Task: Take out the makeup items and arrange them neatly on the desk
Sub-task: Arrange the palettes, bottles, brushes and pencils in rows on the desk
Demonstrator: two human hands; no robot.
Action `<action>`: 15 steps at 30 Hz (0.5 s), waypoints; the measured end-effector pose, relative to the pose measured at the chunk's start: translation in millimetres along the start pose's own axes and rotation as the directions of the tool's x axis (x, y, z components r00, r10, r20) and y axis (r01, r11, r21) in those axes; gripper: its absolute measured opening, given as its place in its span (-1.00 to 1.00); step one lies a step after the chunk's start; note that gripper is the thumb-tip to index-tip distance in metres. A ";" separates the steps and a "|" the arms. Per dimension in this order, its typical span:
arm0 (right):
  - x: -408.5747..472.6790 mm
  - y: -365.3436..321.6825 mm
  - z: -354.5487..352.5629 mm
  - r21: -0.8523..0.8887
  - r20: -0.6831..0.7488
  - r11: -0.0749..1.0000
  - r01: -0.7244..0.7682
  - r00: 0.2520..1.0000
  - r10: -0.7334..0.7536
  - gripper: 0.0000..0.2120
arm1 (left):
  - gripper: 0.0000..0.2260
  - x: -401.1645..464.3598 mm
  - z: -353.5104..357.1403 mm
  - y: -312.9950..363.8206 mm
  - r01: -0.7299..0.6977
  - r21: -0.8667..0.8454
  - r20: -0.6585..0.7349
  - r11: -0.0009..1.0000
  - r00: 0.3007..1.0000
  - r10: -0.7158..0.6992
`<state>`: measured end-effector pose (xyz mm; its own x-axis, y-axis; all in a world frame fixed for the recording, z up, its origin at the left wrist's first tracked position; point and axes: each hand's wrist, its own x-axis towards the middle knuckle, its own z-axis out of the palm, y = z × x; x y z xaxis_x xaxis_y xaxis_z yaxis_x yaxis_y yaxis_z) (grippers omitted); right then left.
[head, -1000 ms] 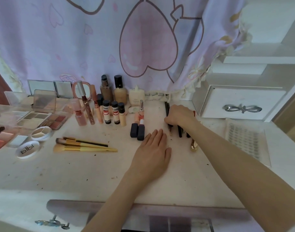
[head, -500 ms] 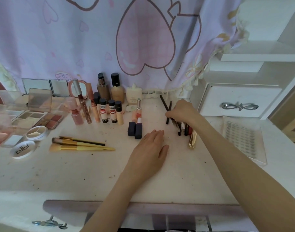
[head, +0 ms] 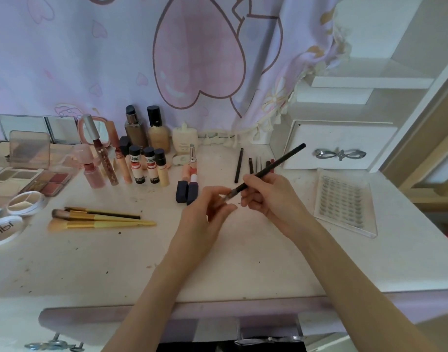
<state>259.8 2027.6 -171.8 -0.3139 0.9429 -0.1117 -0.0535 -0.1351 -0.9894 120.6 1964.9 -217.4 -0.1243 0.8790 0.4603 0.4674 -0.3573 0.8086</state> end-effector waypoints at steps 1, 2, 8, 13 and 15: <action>-4.0 1.1 1.1 0.001 0.023 1.000 -0.002 1.000 0.002 -0.84 | -0.77 0.7 -1.3 -0.7 0.018 -0.004 -0.051 1.000 0.999 -0.018; -8.4 0.9 1.2 -0.024 0.044 1.000 -0.015 0.999 0.016 -0.82 | -0.81 1.2 -2.5 -1.5 0.037 -0.011 -0.092 0.999 0.995 -0.038; -41.4 -9.4 -18.2 -0.431 -0.007 0.878 0.206 0.973 -0.232 -0.63 | -0.76 0.8 -6.1 0.4 0.043 -0.064 -0.145 0.997 0.988 -0.052; -39.4 -16.3 -18.3 -0.884 0.377 0.101 0.457 0.823 -0.425 -0.72 | -0.83 -1.9 -2.4 6.6 -0.025 -0.106 -0.025 0.994 0.999 0.022; -37.0 -11.7 -13.1 -0.871 0.410 0.176 0.460 0.875 -0.258 -0.77 | -0.90 -2.3 -3.8 7.6 -0.036 -0.164 -0.018 0.986 0.999 0.033</action>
<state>284.4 1998.3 -157.3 -0.6492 0.7350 0.1958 0.6716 0.6747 -0.3060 121.2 1959.0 -210.9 -0.1247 0.8607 0.4936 0.3214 -0.4356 0.8408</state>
